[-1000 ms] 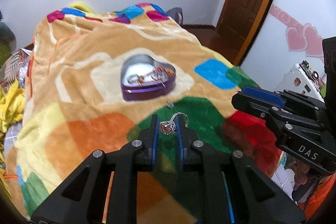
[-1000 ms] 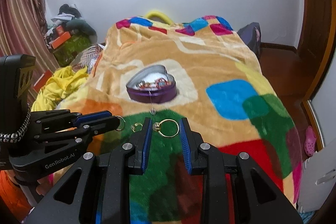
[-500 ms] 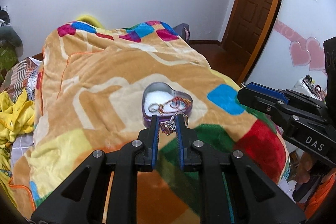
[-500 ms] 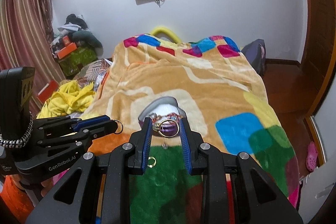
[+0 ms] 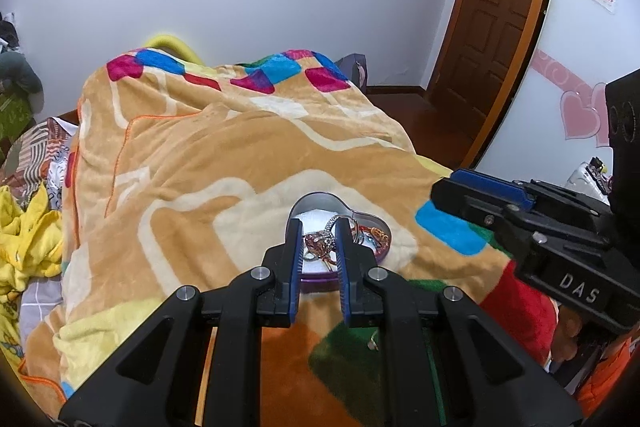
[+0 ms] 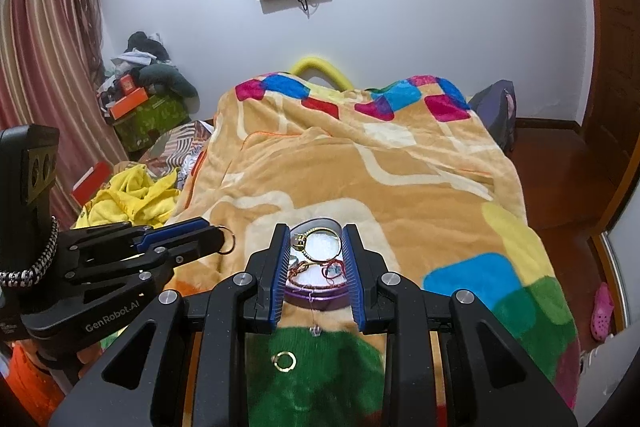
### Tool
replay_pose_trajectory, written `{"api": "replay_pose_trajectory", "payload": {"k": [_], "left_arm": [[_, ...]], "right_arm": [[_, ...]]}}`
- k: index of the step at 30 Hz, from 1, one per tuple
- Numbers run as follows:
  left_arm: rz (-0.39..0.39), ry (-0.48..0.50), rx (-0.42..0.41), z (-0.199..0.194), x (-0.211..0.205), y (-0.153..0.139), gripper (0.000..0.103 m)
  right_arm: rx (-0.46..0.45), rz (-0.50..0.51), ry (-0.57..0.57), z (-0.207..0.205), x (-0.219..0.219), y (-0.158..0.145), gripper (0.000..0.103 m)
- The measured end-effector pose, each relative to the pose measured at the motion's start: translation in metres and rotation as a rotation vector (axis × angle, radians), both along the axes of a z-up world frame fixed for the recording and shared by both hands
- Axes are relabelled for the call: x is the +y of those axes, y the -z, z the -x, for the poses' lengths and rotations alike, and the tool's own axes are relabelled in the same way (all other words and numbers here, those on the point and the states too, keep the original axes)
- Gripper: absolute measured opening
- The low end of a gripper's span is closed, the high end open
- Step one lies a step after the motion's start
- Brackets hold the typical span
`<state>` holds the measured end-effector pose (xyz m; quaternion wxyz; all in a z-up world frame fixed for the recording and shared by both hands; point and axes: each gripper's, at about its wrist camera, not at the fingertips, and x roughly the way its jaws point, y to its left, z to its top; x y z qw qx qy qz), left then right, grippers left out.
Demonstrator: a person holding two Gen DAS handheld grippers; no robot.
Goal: Organize jewelry
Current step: 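Carry the ring and pendant into the heart tin and open both tools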
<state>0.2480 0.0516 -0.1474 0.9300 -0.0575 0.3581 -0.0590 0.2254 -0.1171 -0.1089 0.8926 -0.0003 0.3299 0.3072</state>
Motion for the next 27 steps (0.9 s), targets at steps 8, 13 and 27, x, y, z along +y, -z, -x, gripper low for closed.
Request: {"api": "replay_pose_trajectory", "payload": {"k": [8,13,27], "left_arm": [[0.010,0.026,0.052,-0.025,0.000,0.020,0.014],[0.022,0.035,0.075,-0.037,0.004,0.029,0.014],[0.021,0.053,0.109,-0.050,0.004,0.042,0.014]], "right_arm": [[0.045,0.009,-0.013,-0.020,0.008,0.016,0.024],[0.081,0.018,-0.022,-0.030,0.013,0.027,0.024],[0.170,0.043,-0.036,-0.046,0.019,0.047,0.024]]}}
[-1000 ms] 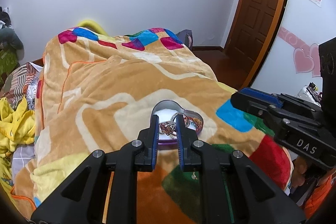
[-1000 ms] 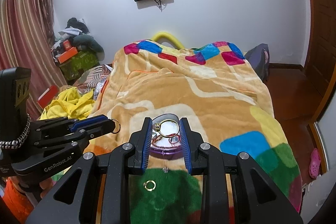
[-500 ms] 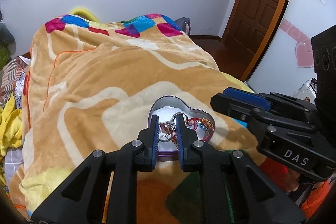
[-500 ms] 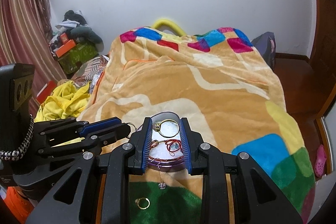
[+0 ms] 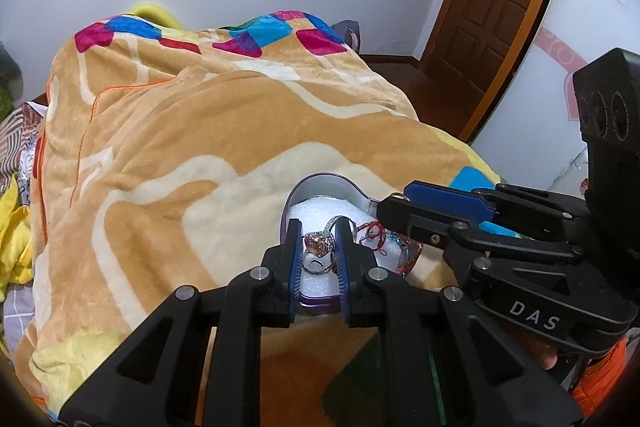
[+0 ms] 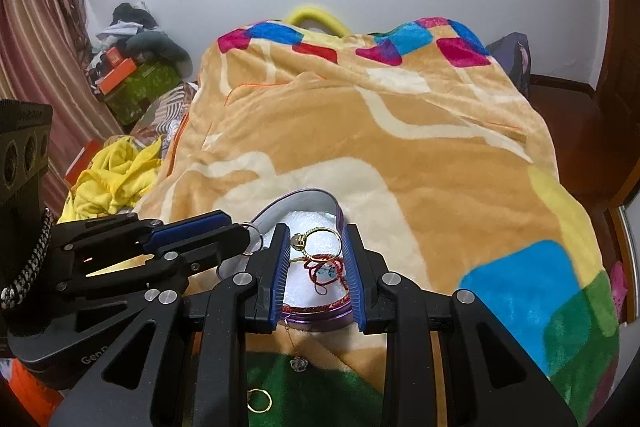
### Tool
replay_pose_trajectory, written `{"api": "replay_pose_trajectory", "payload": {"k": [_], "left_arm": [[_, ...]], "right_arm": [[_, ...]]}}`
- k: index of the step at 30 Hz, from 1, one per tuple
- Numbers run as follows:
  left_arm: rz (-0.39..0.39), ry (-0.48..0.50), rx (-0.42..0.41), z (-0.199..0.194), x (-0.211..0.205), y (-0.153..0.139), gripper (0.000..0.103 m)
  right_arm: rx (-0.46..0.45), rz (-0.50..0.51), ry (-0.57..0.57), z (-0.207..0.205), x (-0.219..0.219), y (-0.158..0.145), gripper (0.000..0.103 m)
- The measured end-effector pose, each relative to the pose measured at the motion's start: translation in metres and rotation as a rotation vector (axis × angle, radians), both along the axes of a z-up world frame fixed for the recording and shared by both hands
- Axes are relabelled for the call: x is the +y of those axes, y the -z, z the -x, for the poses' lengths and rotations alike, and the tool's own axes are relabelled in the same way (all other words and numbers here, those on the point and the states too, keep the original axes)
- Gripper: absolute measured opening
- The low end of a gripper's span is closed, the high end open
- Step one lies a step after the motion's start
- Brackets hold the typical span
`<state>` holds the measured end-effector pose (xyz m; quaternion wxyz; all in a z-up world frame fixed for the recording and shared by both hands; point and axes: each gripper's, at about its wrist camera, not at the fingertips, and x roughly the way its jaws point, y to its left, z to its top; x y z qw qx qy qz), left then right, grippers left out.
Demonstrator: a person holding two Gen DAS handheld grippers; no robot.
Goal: Organize jewelry
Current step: 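Carry the ring and pendant into the heart tin and open both tools, then grasp a gold ring with the left tool while the right tool grasps a silver pendant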
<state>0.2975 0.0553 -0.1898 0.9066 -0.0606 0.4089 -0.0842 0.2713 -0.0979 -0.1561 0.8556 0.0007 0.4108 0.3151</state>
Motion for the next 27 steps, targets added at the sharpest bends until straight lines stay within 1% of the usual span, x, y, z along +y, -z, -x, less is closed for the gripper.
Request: {"api": "replay_pose_trajectory", "payload": {"k": [5,9,14,16,18,19,27], "left_arm": [[-0.007,-0.003,-0.009,0.001,-0.001,0.000,0.014],[-0.010,-0.002,-0.018,0.004,-0.003,-0.004,0.014],[-0.010,-0.003,-0.026,0.011,-0.004,-0.012,0.015],[-0.013,-0.006,-0.033,0.015,-0.005,-0.017,0.017],[-0.018,-0.014,-0.042,0.020,-0.005,-0.022,0.020],[-0.020,-0.017,-0.047,0.023,-0.005,-0.025,0.021],[-0.039,-0.014,-0.045,0.051,-0.012,-0.036,0.022]], "right_arm": [[0.034,-0.008,-0.012,-0.002,-0.001,0.001,0.024],[0.040,-0.008,-0.014,-0.002,-0.001,0.000,0.024],[0.016,-0.004,-0.003,0.006,-0.006,-0.008,0.026],[0.003,-0.005,0.004,0.010,-0.010,-0.013,0.031],[-0.012,-0.005,0.012,0.014,-0.012,-0.019,0.034],[-0.026,-0.001,0.019,0.018,-0.015,-0.022,0.035],[-0.085,0.018,0.043,0.045,-0.027,-0.040,0.035]]}}
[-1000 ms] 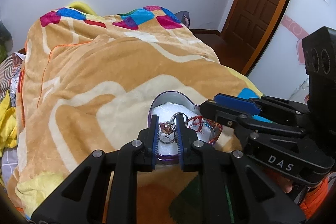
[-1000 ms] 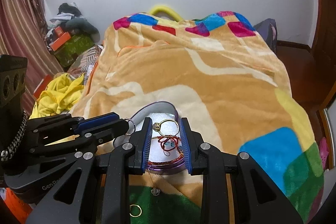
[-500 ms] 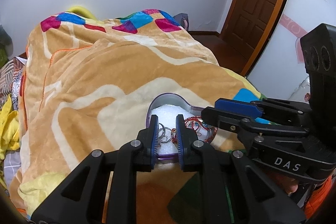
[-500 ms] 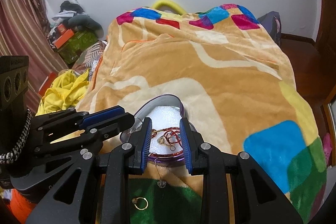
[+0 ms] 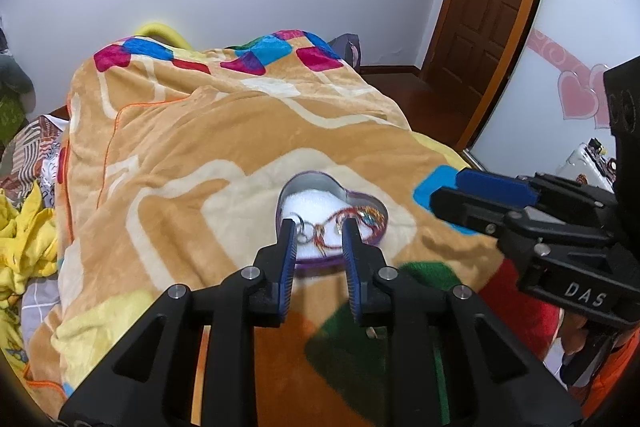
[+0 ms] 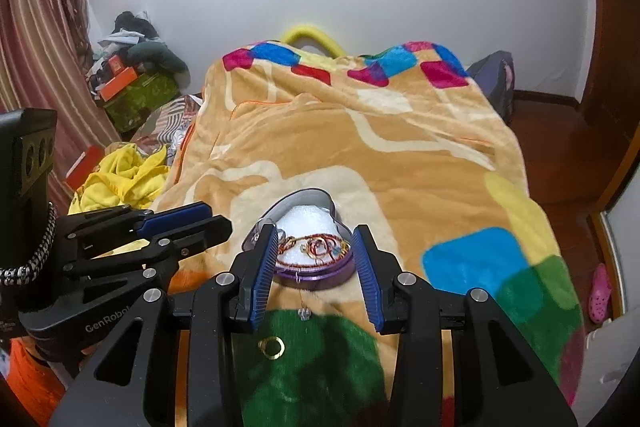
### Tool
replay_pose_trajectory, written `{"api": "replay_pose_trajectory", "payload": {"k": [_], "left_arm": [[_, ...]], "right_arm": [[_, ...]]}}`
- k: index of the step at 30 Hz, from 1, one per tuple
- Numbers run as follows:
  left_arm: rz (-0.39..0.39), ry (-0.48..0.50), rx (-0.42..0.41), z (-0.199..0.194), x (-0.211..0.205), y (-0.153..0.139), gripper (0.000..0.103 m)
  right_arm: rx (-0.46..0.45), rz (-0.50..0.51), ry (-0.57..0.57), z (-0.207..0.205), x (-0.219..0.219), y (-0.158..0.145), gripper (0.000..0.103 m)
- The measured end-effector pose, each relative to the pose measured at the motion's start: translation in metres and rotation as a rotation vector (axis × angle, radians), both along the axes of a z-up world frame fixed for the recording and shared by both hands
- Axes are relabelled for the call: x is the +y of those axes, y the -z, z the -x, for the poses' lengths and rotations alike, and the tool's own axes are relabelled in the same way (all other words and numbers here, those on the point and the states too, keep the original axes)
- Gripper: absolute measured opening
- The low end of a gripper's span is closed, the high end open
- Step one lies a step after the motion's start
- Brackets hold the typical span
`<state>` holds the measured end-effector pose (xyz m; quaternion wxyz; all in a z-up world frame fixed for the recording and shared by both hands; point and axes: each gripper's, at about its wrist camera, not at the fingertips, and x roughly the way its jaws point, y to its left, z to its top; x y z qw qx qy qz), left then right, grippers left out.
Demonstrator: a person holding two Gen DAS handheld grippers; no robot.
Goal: Organize jewelry
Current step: 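Grasp a gold ring with the left tool while the right tool grasps a silver pendant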
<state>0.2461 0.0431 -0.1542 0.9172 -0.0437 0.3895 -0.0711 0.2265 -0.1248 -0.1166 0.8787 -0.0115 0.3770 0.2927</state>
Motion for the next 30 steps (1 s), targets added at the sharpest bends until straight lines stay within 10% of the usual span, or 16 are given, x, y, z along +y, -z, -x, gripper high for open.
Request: {"api": "replay_pose_trajectory", "payload": {"k": [30], "left_arm": [[0.065,0.077,0.239,0.018,-0.043,0.082,0.022]], "right_arm": [[0.086,0.058,0.066,0.033,-0.043,0.035,0.035]]}}
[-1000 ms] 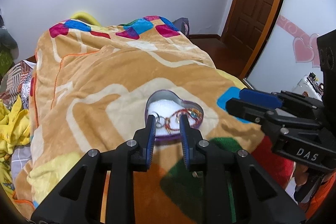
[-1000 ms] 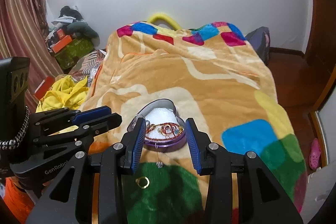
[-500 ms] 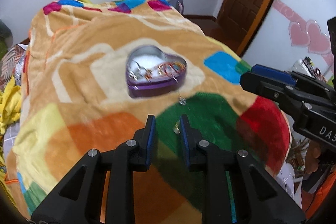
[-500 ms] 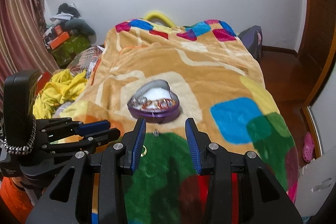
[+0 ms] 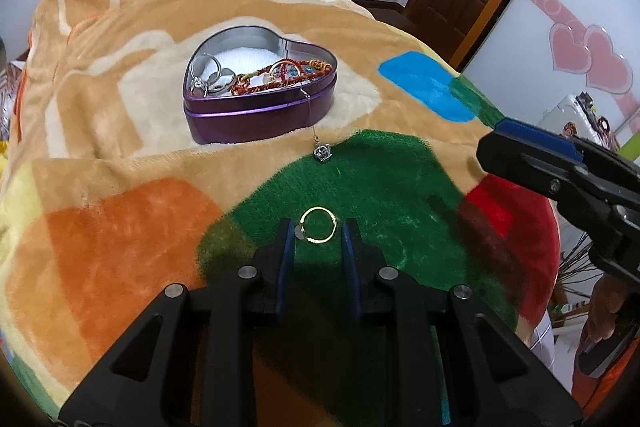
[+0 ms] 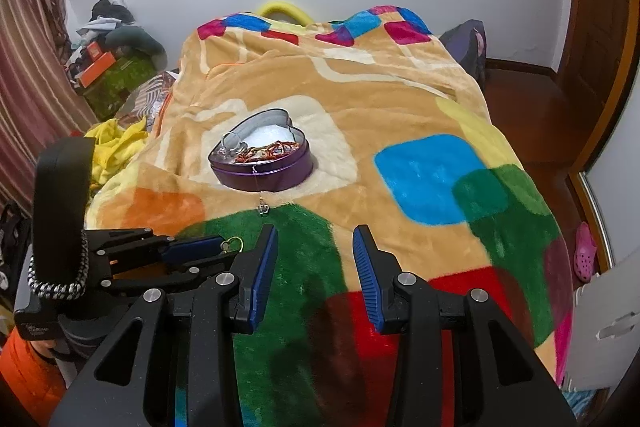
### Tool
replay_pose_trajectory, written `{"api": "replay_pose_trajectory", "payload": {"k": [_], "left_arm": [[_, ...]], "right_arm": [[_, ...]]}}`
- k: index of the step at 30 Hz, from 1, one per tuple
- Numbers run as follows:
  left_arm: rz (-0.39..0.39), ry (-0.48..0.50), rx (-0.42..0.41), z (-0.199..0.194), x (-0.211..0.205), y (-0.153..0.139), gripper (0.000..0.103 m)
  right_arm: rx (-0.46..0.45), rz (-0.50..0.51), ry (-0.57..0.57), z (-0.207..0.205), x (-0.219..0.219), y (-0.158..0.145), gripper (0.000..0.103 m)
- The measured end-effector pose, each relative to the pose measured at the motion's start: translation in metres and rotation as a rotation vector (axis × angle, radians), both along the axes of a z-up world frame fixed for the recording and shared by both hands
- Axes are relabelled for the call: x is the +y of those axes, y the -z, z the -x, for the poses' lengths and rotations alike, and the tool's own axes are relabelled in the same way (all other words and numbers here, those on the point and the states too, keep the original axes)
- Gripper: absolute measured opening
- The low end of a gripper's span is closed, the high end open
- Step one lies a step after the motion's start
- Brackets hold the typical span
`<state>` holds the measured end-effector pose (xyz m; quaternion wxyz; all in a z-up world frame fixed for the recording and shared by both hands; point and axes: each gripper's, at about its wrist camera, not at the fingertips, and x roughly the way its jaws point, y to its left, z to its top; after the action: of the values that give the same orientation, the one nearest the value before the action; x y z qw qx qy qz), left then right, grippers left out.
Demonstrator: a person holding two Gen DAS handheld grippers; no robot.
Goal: Organize jewelry
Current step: 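Grasp a gold ring with the left tool while the right tool grasps a silver pendant, then carry the held ring and pendant over the heart tin and lower them in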
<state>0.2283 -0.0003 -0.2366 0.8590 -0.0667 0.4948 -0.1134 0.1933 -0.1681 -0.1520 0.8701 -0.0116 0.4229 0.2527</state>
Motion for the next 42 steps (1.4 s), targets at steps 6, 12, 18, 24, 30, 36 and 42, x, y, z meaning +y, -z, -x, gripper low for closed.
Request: {"api": "replay_pose_trajectory", "payload": {"k": [6,12,18,24,30,36,42], "left_arm": [[-0.019,-0.003,-0.024,0.003,-0.003,-0.001,0.020],[-0.012,-0.032,-0.060,0.011,0.011,-0.012,0.020],[-0.042,-0.082,-0.103,0.019,0.039,-0.022,0.020],[-0.019,-0.112,-0.113,0.020,0.058,-0.023,0.020],[-0.011,-0.110,-0.119,0.019,0.057,-0.020,0.020],[-0.007,-0.111,-0.124,0.020,0.057,-0.019,0.020],[-0.007,-0.118,-0.128,0.021,0.059,-0.020,0.020]], "right_arm": [[0.020,0.000,-0.005,-0.002,0.005,0.008,0.035],[0.016,0.026,-0.036,-0.004,0.020,0.014,0.035],[0.022,0.054,-0.079,-0.010,0.043,0.023,0.035],[0.027,0.038,-0.092,-0.017,0.058,0.031,0.035],[0.042,0.076,-0.110,-0.021,0.070,0.040,0.024],[0.044,0.101,-0.107,-0.025,0.074,0.044,0.013],[0.026,0.083,-0.089,-0.022,0.069,0.038,0.009]]}}
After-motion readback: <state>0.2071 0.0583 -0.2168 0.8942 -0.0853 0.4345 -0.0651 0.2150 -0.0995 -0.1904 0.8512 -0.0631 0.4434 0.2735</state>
